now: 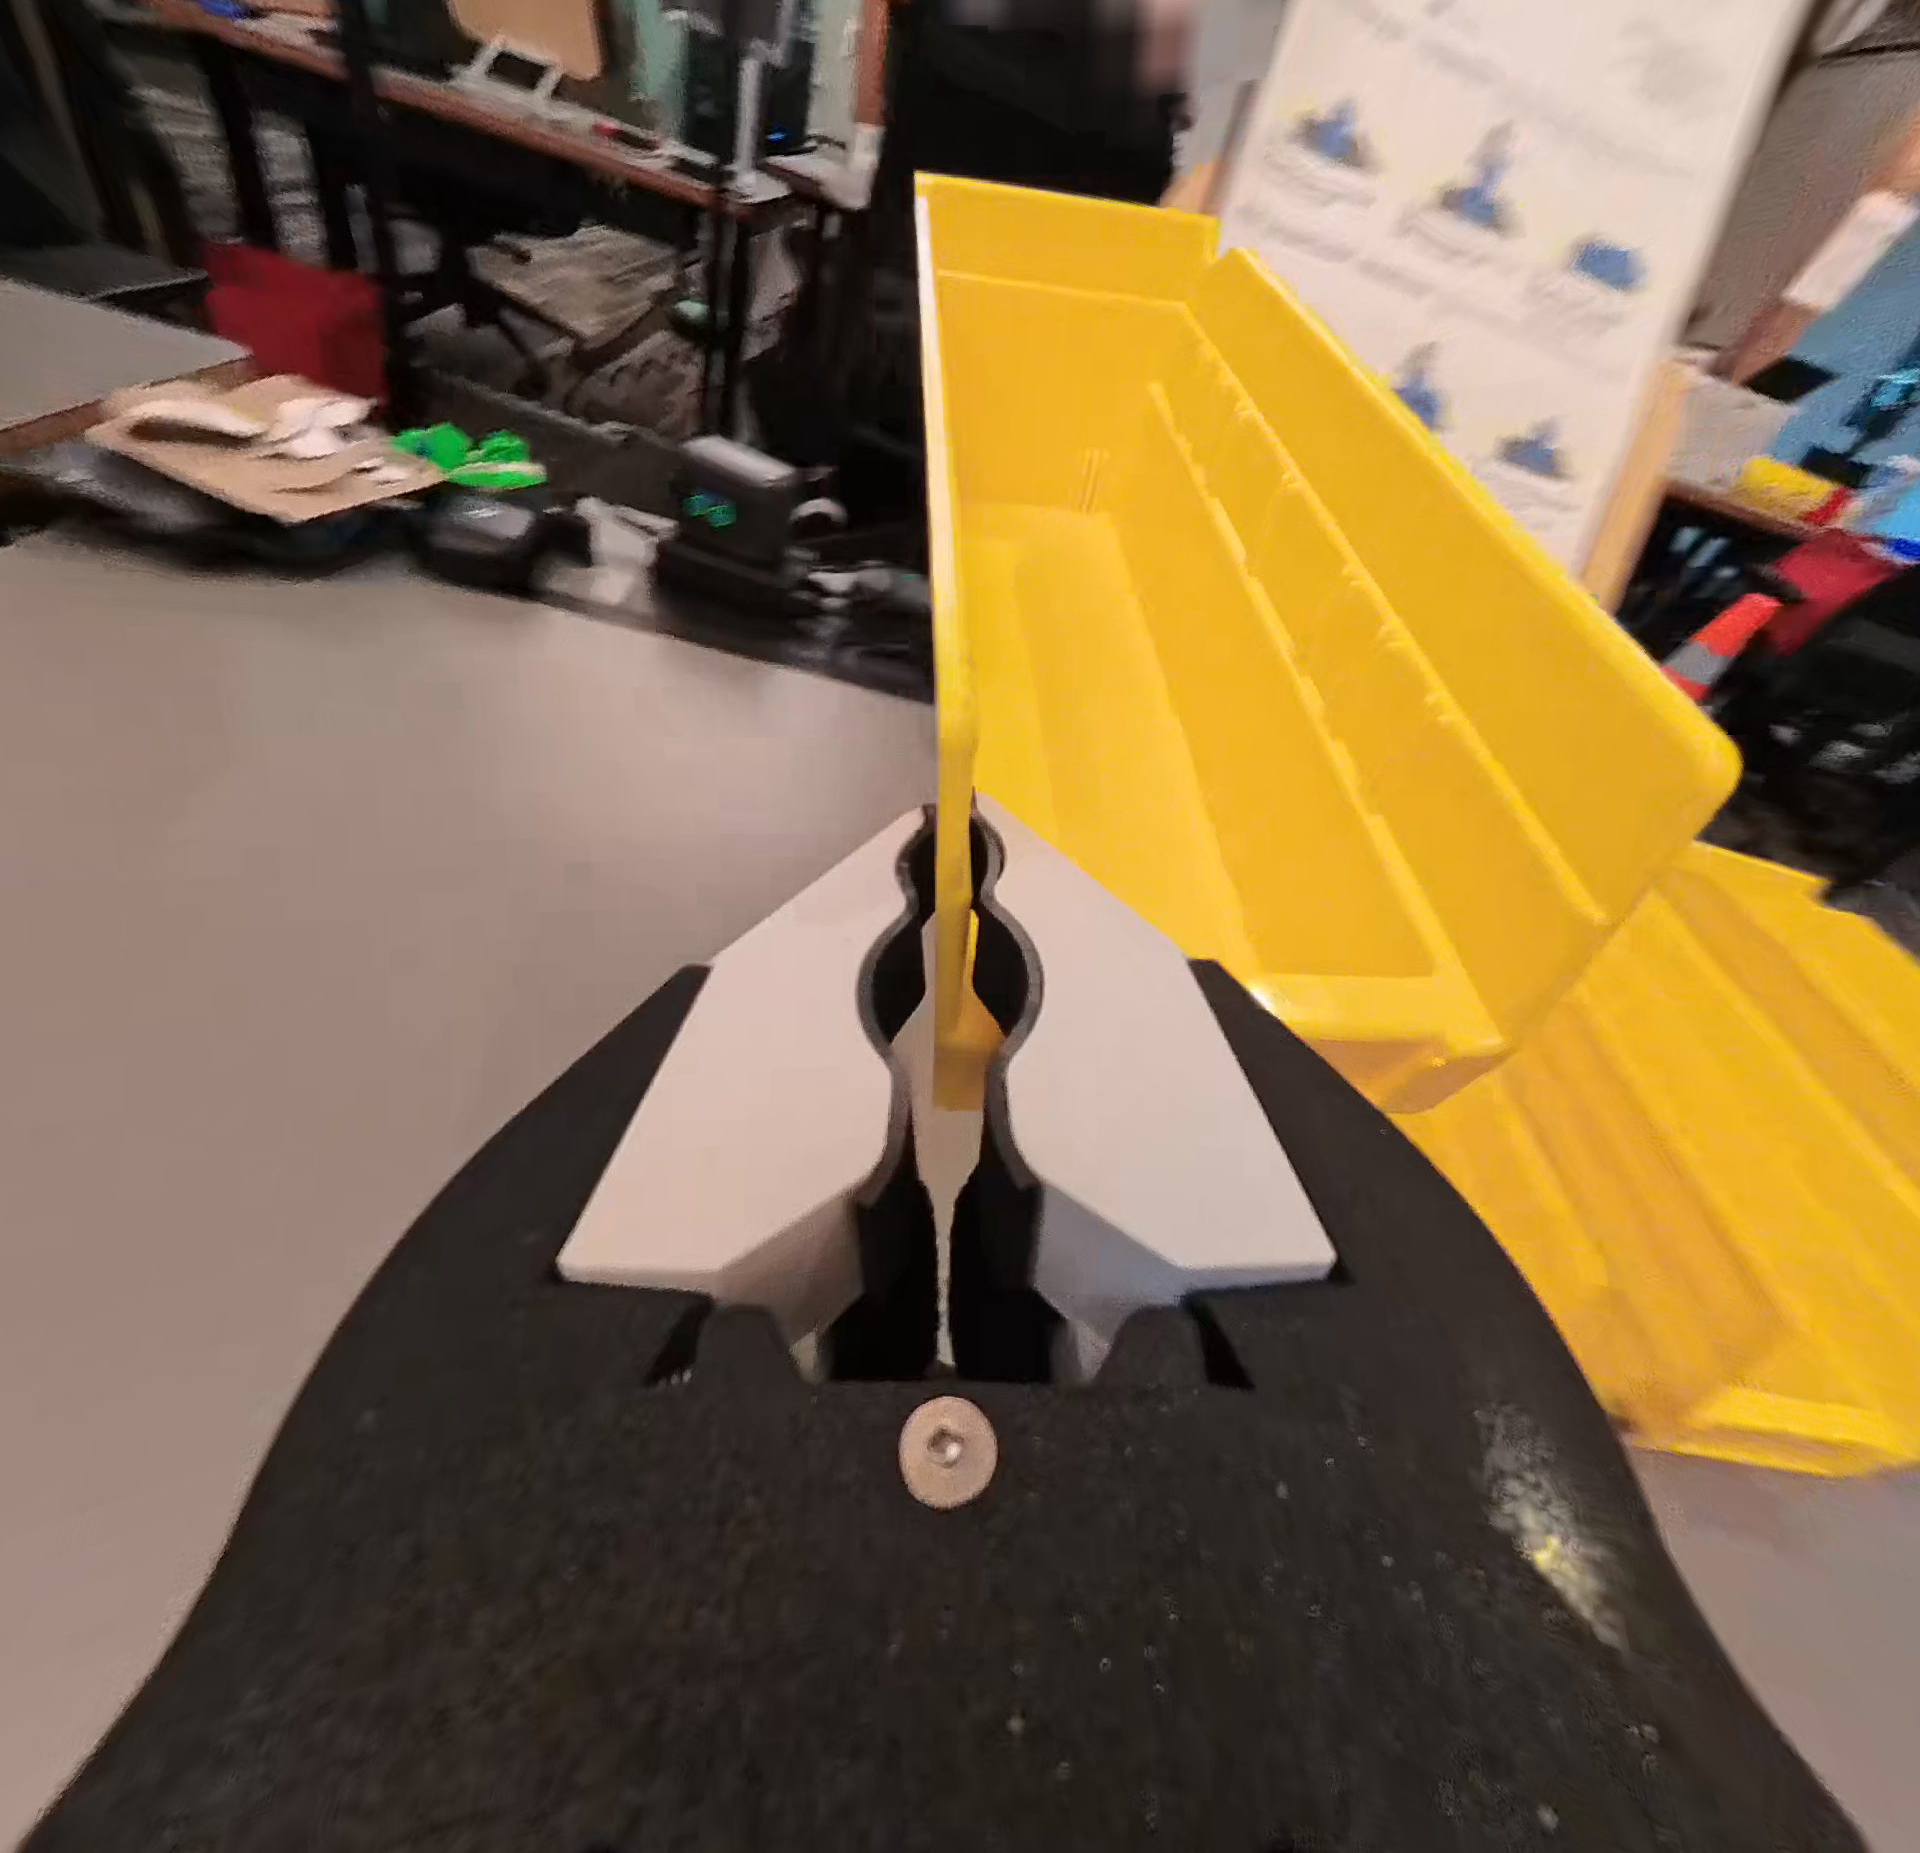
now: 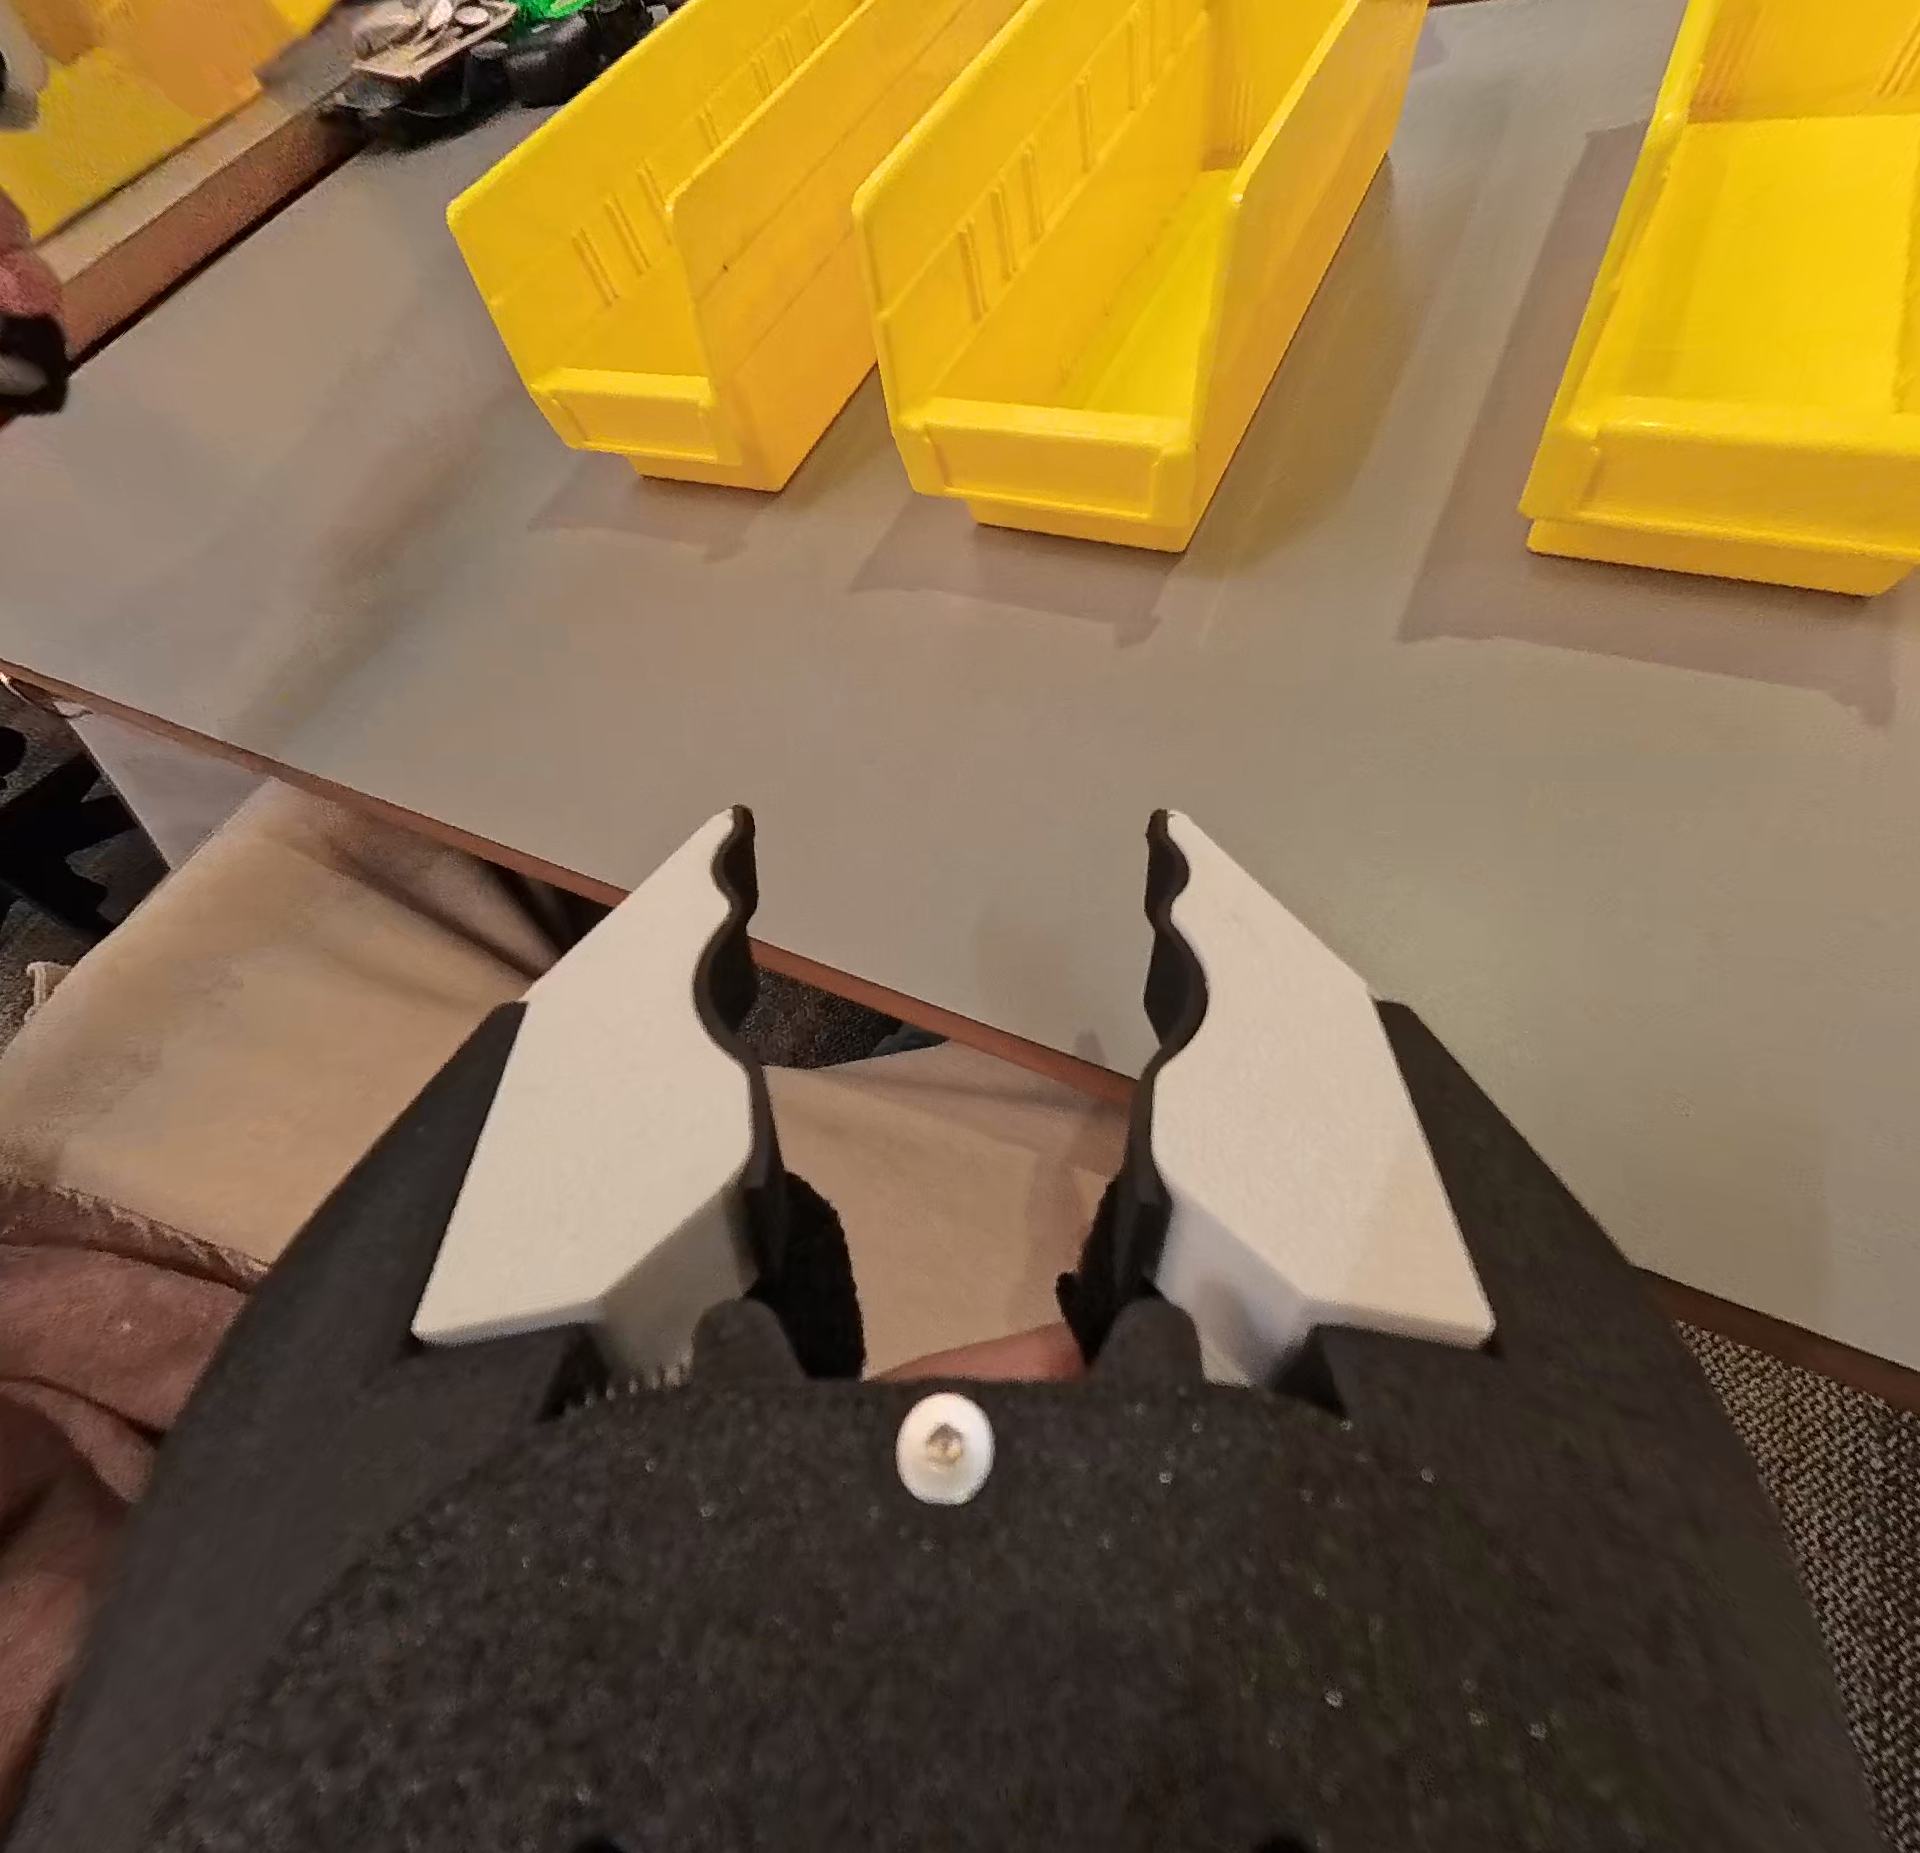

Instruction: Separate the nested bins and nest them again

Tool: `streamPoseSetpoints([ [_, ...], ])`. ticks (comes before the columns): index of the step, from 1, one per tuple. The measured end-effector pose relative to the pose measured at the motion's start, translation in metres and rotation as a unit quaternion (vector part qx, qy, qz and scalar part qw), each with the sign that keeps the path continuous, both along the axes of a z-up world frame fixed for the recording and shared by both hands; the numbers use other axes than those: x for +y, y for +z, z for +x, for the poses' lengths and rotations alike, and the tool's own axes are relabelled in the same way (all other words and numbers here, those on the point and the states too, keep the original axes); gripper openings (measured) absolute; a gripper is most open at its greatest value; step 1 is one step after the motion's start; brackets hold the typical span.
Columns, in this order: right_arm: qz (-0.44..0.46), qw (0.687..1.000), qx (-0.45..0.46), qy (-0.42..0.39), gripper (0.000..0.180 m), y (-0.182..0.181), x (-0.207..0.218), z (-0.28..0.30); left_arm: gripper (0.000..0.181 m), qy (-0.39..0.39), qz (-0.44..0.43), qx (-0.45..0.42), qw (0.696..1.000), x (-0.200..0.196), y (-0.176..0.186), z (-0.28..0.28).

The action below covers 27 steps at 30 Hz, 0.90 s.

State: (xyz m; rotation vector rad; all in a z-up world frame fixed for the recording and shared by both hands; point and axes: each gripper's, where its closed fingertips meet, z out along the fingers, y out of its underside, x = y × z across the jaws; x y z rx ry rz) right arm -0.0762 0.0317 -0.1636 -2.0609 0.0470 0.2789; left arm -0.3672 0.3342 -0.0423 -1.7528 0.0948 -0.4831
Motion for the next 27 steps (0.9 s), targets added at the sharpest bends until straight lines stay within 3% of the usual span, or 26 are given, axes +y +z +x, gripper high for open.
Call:
streamPoseSetpoints([
  [5, 0.001, 1.000, 0.006, 0.002, 0.075, 0.000, -0.001, 0.000, 0.000, -0.071, 0.000, -0.028, 0.997, -0.046, 0.016, 0.120],
  [12, 0.003, 0.999, 0.033, -0.007, 0.074, 0.002, -0.003, 0.007, 0.000, -0.098, -0.026, -0.010, 0.995, -0.100, -0.010, 0.235],
  [18, 0.001, 0.998, 0.062, -0.006, 0.073, 0.003, -0.004, 0.008, 0.000, -0.081, -0.050, 0.045, 0.994, -0.108, -0.042, 0.278],
  [23, 0.001, 0.998, 0.064, -0.001, 0.073, 0.003, -0.004, 0.007, 0.000, -0.037, -0.039, 0.080, 0.995, -0.101, -0.047, 0.274],
  [27, 0.000, 0.998, 0.069, 0.002, 0.074, 0.004, -0.003, 0.007, 0.000, -0.049, -0.049, 0.083, 0.994, -0.098, -0.060, 0.276],
])
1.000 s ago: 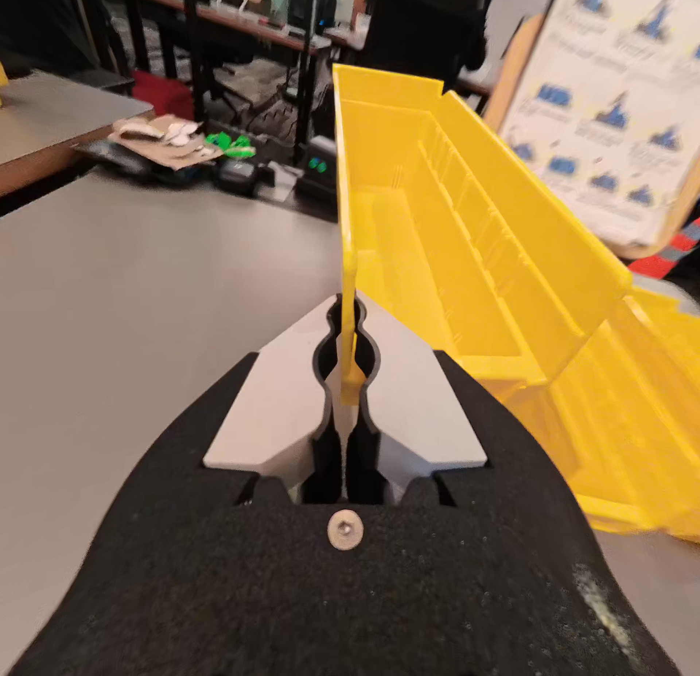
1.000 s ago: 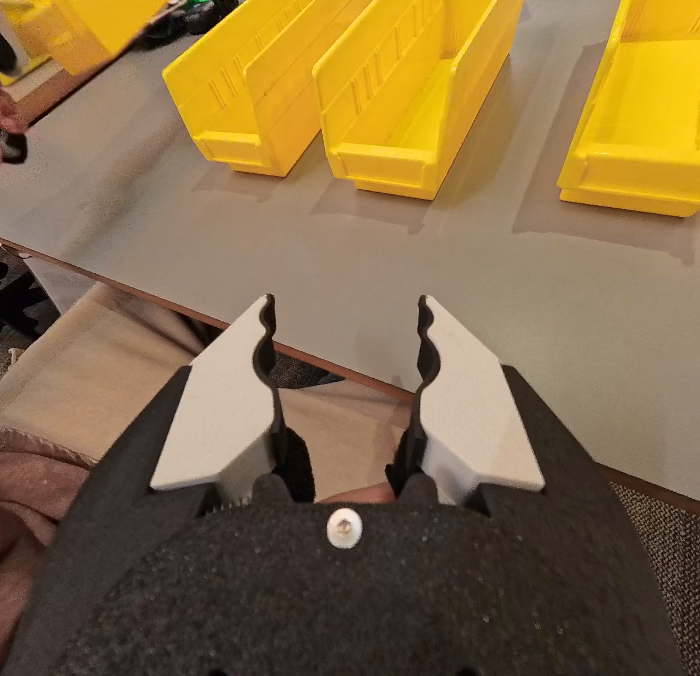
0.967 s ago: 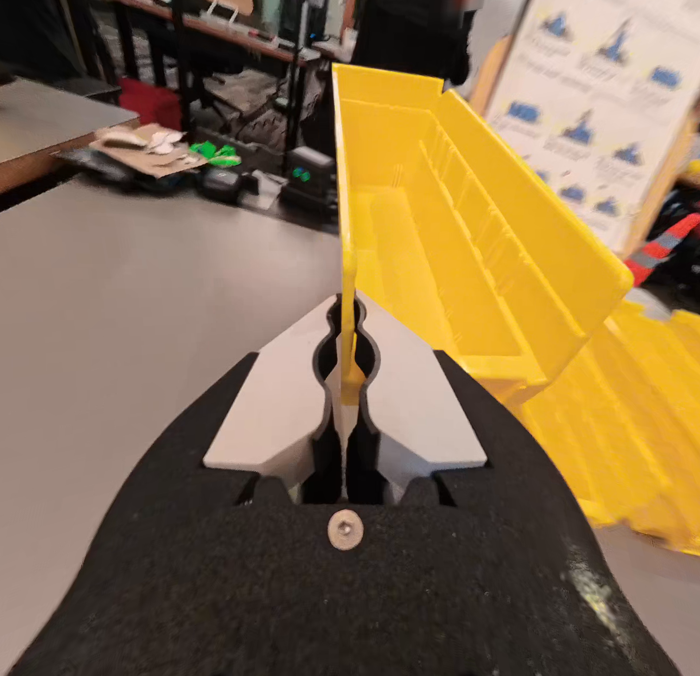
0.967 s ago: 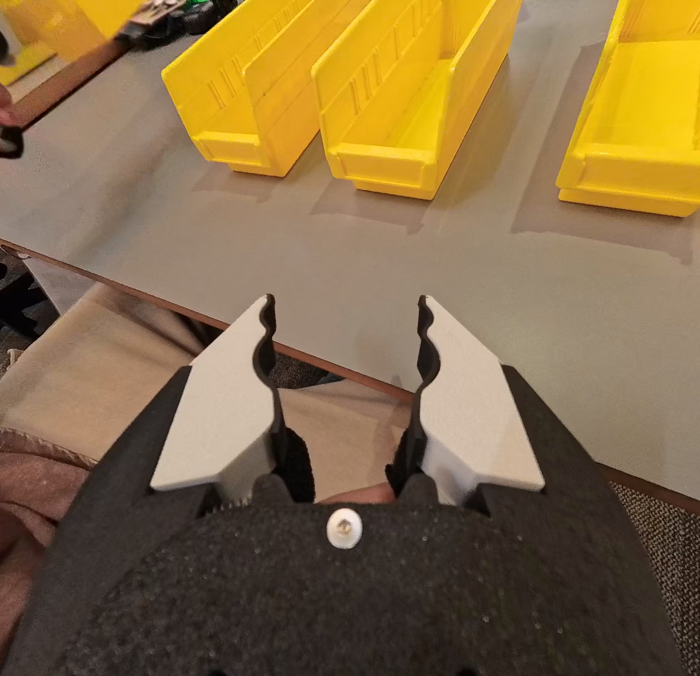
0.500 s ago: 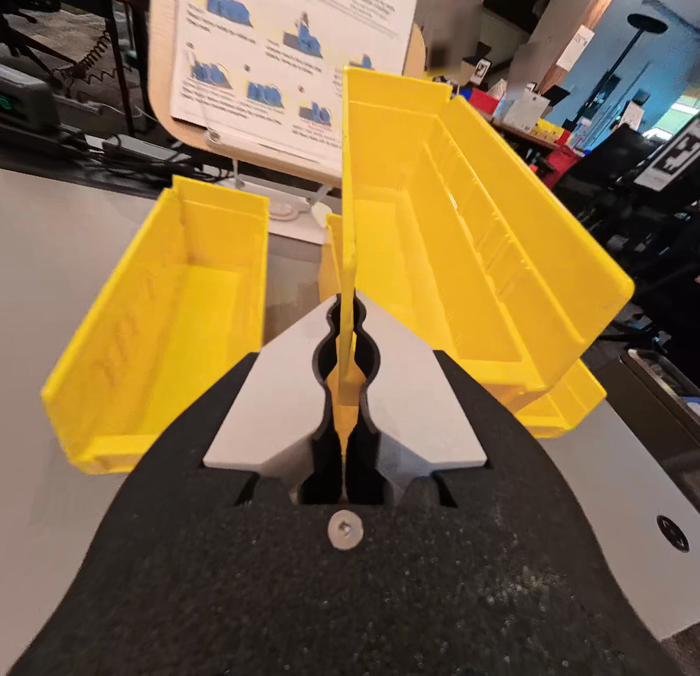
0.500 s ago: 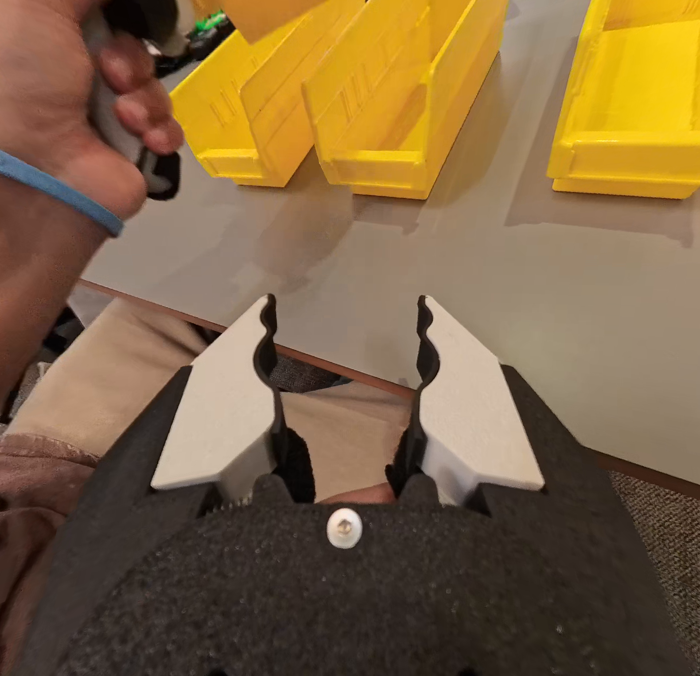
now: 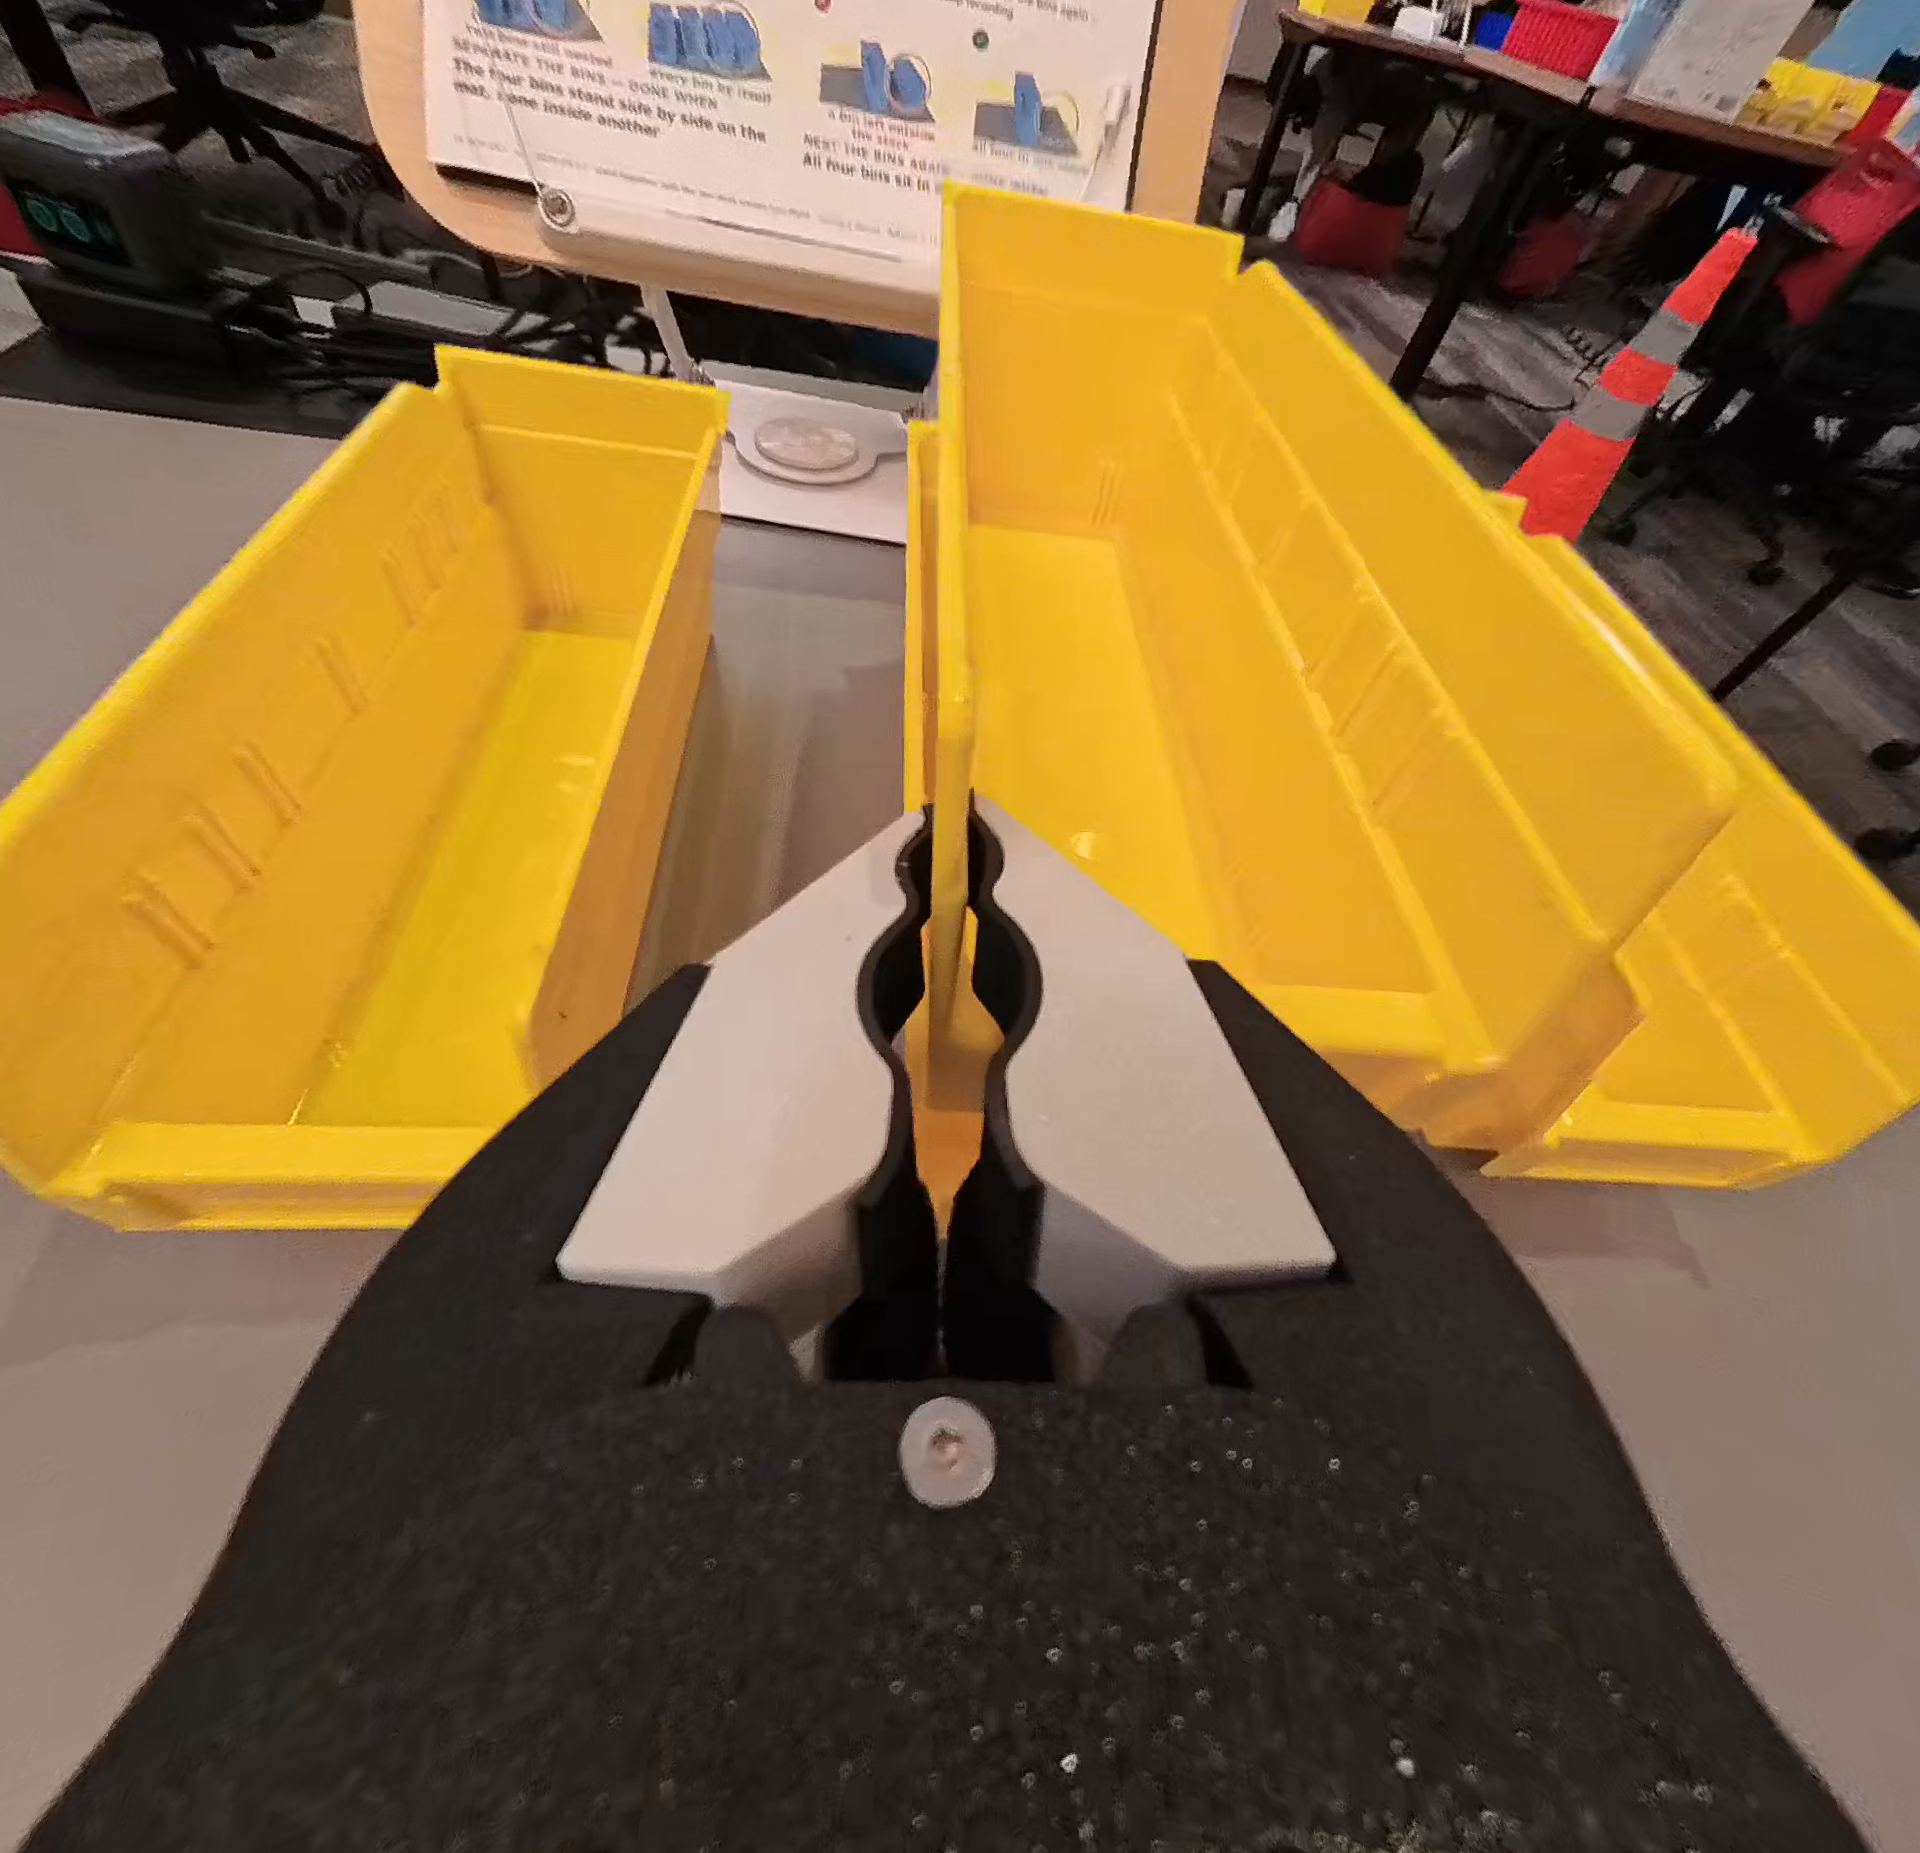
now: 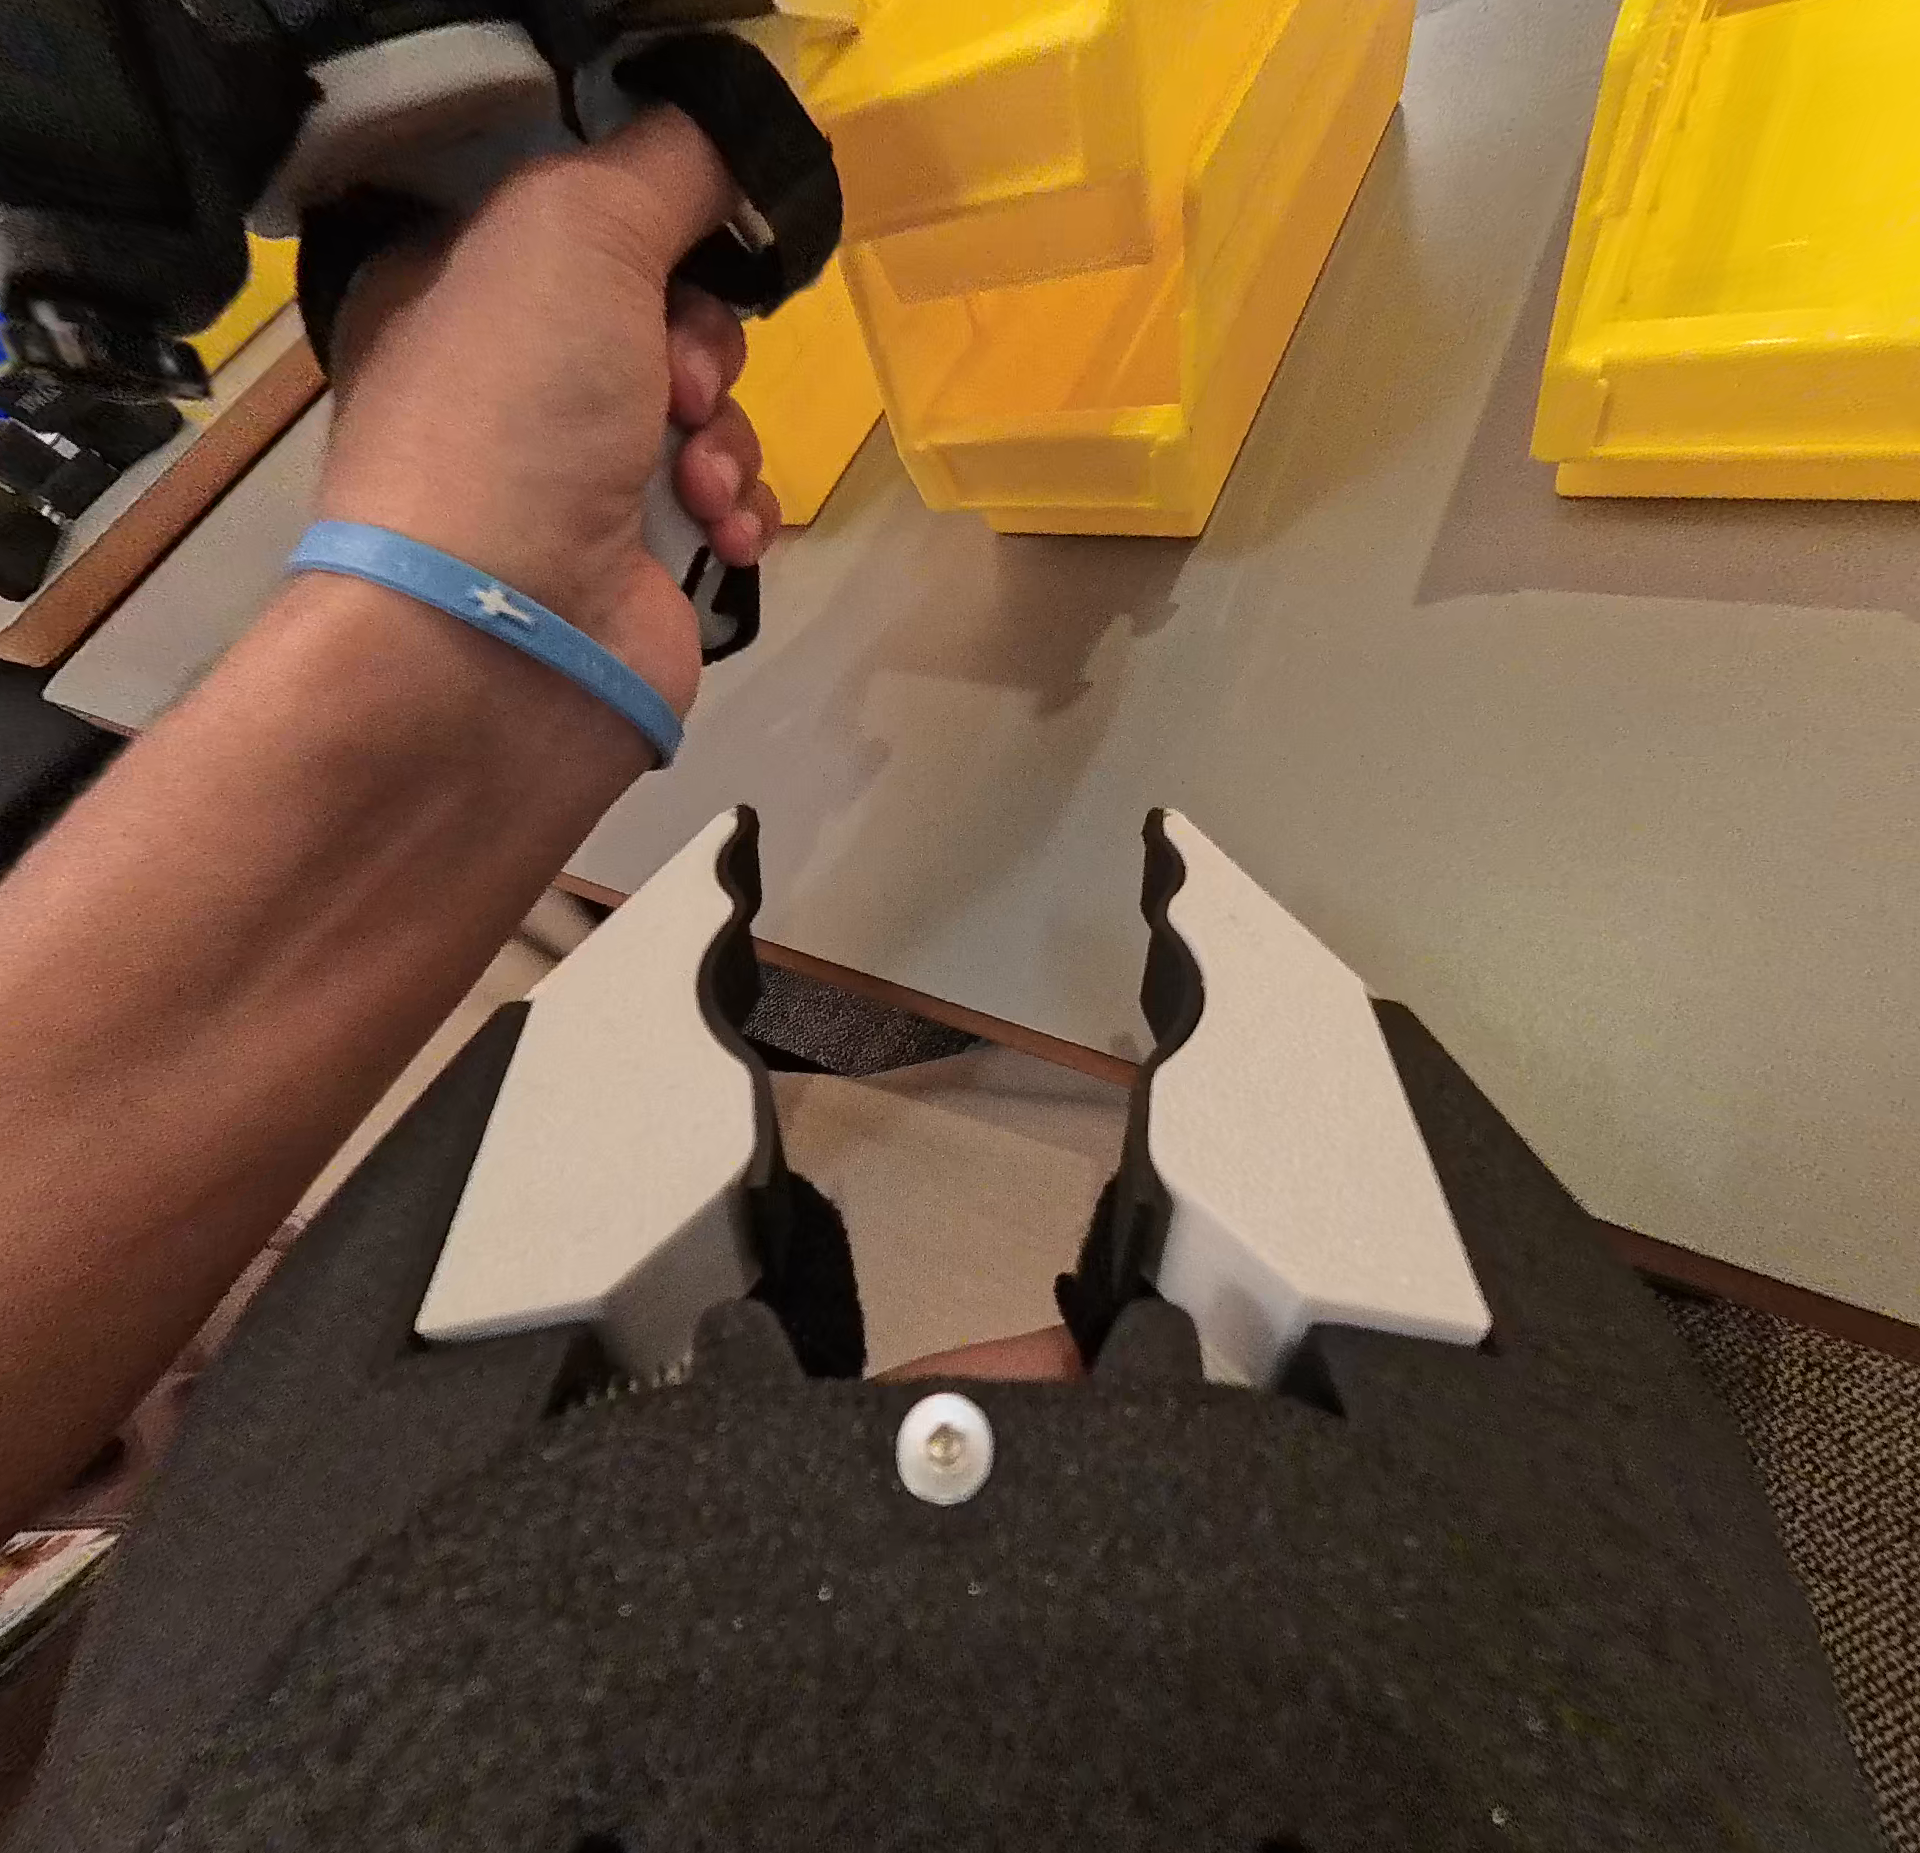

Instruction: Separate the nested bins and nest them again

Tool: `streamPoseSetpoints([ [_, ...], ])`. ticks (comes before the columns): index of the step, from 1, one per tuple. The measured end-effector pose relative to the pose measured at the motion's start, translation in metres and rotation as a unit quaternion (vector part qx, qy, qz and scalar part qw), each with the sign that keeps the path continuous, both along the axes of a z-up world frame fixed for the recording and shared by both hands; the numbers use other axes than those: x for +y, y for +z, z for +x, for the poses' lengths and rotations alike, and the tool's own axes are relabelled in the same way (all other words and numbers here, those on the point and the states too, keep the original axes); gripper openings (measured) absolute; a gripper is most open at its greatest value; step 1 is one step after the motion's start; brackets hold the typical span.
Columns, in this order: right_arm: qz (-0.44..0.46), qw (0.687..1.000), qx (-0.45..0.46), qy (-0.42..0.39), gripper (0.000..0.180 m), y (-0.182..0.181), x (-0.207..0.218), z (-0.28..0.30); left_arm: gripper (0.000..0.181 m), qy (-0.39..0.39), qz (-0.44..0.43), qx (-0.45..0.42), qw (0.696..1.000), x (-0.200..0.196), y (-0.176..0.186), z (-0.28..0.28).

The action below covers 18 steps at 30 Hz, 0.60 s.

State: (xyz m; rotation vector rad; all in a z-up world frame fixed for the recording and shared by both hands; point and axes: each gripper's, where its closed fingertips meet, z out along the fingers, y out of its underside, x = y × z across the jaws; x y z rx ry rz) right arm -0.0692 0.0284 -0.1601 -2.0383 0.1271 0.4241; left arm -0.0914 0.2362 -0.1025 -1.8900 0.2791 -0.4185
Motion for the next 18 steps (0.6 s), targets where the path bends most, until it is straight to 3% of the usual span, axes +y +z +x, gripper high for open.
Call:
streamPoseSetpoints([
  [6, -0.001, 1.000, 0.001, 0.006, 0.074, 0.000, 0.002, -0.003, 0.000, 0.015, 0.007, 0.025, 1.000, 0.005, -0.024, 0.002],
  [13, -0.004, 1.000, 0.006, 0.008, 0.074, -0.001, 0.001, -0.004, 0.000, 0.015, 0.037, 0.052, 0.998, 0.004, -0.027, 0.003],
  [15, -0.004, 1.000, 0.007, 0.009, 0.074, -0.001, 0.001, -0.004, 0.012, 0.014, 0.037, 0.050, 0.998, 0.003, -0.024, 0.002],
  [18, -0.004, 1.000, 0.006, 0.009, 0.074, -0.001, 0.001, -0.004, 0.016, 0.005, 0.045, 0.034, 0.998, 0.001, -0.017, -0.001],
])
